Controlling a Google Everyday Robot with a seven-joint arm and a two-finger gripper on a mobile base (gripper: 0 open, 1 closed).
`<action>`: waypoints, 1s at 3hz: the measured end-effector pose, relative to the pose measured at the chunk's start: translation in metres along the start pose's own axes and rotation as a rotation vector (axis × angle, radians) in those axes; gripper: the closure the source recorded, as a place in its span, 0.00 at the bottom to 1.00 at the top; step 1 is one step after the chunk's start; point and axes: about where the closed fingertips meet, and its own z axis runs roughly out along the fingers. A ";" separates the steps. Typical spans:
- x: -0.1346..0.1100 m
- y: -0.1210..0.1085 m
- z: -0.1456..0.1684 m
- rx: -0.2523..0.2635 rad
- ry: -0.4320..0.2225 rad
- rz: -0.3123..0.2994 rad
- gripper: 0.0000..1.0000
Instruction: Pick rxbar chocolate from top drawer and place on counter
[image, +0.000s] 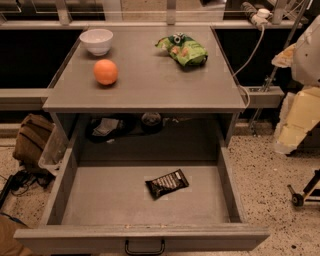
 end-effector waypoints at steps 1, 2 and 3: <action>0.000 0.000 0.000 0.000 0.000 0.000 0.00; 0.007 -0.003 0.032 -0.044 -0.036 0.023 0.00; 0.011 -0.017 0.082 -0.089 -0.109 0.028 0.00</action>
Offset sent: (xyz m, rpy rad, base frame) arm 0.0270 -0.0089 -0.0805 0.1263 0.1086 -0.0116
